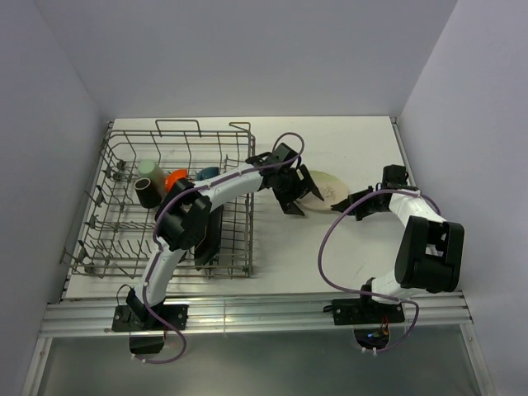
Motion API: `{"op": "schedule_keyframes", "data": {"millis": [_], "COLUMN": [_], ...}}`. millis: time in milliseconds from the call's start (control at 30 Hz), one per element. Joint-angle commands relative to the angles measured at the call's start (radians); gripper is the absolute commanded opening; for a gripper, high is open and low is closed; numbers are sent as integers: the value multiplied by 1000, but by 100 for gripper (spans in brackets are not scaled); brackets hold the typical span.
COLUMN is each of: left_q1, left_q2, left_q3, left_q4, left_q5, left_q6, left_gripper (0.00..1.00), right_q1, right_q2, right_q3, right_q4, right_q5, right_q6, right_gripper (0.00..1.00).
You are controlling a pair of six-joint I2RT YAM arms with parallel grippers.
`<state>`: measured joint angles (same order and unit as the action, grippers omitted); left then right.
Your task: Load the mixed dishes into the dish rack
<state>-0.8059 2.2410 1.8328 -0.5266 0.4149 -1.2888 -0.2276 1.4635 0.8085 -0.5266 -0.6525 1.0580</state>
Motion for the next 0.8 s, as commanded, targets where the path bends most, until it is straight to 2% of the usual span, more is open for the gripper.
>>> {"op": "schedule_keyframes", "data": {"millis": [0, 367, 500, 667, 767], "left_q1": [14, 36, 39, 37, 39], "left_q2": [0, -43, -73, -54, -40], "left_q3": [-1, -125, -217, -204, -195], "left_q4": [82, 221, 347, 362, 369], "left_q5": [27, 7, 10, -1, -7], "left_q6": [-55, -165, -227, -211, -213], "left_gripper": [84, 82, 79, 76, 71], "right_q1": [-9, -9, -9, -9, -9], "right_q2": [-22, -61, -74, -74, -78], "right_q3": [-3, -40, -51, -63, -63], "right_q4": [82, 126, 132, 131, 128], "right_q5": [-102, -127, -136, -136, -133], "right_q6": [26, 97, 106, 100, 97], "right_gripper": [0, 0, 0, 0, 0]}}
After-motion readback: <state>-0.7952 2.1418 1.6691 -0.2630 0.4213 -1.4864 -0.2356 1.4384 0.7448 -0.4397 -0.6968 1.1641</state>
